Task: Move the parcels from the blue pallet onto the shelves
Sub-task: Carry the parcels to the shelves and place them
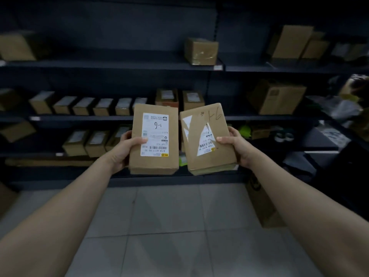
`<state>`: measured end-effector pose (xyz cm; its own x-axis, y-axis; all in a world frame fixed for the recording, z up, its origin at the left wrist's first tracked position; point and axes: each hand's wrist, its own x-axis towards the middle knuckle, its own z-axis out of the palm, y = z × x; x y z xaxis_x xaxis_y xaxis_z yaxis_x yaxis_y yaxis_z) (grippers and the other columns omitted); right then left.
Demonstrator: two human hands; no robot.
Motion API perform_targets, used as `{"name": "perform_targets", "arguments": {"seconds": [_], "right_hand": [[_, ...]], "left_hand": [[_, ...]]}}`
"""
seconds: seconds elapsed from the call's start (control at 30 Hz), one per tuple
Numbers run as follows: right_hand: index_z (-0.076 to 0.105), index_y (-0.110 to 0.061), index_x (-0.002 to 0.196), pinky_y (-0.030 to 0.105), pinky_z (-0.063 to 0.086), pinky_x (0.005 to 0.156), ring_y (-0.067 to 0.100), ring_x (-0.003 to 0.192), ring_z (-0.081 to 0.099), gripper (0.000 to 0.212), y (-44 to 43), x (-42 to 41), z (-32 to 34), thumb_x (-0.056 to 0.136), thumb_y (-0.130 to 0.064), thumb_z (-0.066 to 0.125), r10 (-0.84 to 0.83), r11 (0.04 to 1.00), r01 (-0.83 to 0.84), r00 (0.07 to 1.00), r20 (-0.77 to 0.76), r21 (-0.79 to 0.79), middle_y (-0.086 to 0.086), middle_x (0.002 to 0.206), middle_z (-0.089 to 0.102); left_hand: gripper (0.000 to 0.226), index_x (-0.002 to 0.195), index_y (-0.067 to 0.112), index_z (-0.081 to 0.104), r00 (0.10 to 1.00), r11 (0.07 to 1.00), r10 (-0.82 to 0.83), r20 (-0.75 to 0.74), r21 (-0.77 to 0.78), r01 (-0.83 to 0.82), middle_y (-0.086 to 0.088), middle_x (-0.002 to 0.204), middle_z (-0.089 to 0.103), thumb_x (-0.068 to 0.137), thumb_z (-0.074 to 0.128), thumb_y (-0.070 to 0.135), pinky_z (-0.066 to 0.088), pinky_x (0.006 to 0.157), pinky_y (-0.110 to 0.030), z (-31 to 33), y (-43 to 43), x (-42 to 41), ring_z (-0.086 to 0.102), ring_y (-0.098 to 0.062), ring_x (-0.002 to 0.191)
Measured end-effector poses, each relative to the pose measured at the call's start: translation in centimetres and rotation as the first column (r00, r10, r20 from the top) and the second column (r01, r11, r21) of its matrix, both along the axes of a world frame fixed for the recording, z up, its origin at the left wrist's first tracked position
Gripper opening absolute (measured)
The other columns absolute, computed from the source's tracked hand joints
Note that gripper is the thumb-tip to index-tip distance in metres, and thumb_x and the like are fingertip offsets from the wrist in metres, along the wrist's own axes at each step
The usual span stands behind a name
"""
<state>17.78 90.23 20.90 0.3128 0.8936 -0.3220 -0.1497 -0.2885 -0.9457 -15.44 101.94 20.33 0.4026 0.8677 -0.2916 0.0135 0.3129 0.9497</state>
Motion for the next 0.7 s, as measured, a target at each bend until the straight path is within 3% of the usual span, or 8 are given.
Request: {"name": "perform_targets", "arguments": {"seconds": [0.17,0.37,0.47,0.6,0.7], "right_hand": [[0.036,-0.038,0.139,0.05,0.057,0.079,0.031,0.099,0.067,0.104,6.3,1.5,1.4,0.049,-0.032,0.087,0.125,0.992,-0.125,0.992,0.035,-0.001,0.007,0.117,0.065],[0.029,-0.041,0.141,0.043,0.056,0.074,0.03,0.102,0.064,0.106,12.7,3.2,3.6,0.052,-0.031,0.085,0.213,0.976,-0.216,0.972,0.096,0.016,0.005,0.119,0.06],[0.031,-0.039,0.141,0.042,0.056,0.072,0.03,0.101,0.065,0.104,15.4,3.0,3.7,0.053,-0.03,0.084,0.241,0.97,-0.243,0.966,0.09,0.01,0.006,0.118,0.062],[0.03,-0.04,0.143,0.045,0.057,0.075,0.031,0.101,0.065,0.106,18.8,2.0,3.6,0.054,-0.028,0.085,0.281,0.959,-0.283,0.955,0.099,0.003,0.007,0.119,0.061],[0.027,-0.042,0.144,0.045,0.057,0.074,0.032,0.1,0.065,0.11,21.4,1.0,4.1,0.051,-0.03,0.086,0.284,0.958,-0.286,0.952,0.114,0.004,0.008,0.12,0.06]], "left_hand": [[0.098,0.135,0.031,0.033,0.994,0.994,0.105,-0.025,0.045,-0.103,-0.005,0.117,0.064,0.05,0.083,0.034,0.05,0.092,-0.052,1.3,3.0,0.4,0.063,-0.029,0.105],[0.078,0.122,0.039,0.039,0.977,0.976,0.207,-0.04,0.071,-0.204,-0.004,0.114,0.064,0.055,0.078,0.035,0.054,0.08,-0.045,2.4,5.5,1.9,0.063,-0.028,0.102],[0.072,0.118,0.04,0.041,0.967,0.965,0.251,-0.031,0.083,-0.248,-0.004,0.114,0.064,0.056,0.078,0.034,0.053,0.086,-0.047,2.8,6.8,1.8,0.063,-0.028,0.101],[0.081,0.123,0.038,0.038,0.955,0.951,0.295,-0.042,0.105,-0.289,-0.007,0.115,0.063,0.054,0.08,0.033,0.051,0.09,-0.05,3.2,9.1,0.8,0.063,-0.029,0.102],[0.08,0.127,0.04,0.032,0.955,0.954,0.293,-0.056,0.091,-0.287,-0.01,0.113,0.063,0.063,0.08,0.032,0.056,0.073,-0.043,3.4,11.3,-0.6,0.064,-0.031,0.098]]}}
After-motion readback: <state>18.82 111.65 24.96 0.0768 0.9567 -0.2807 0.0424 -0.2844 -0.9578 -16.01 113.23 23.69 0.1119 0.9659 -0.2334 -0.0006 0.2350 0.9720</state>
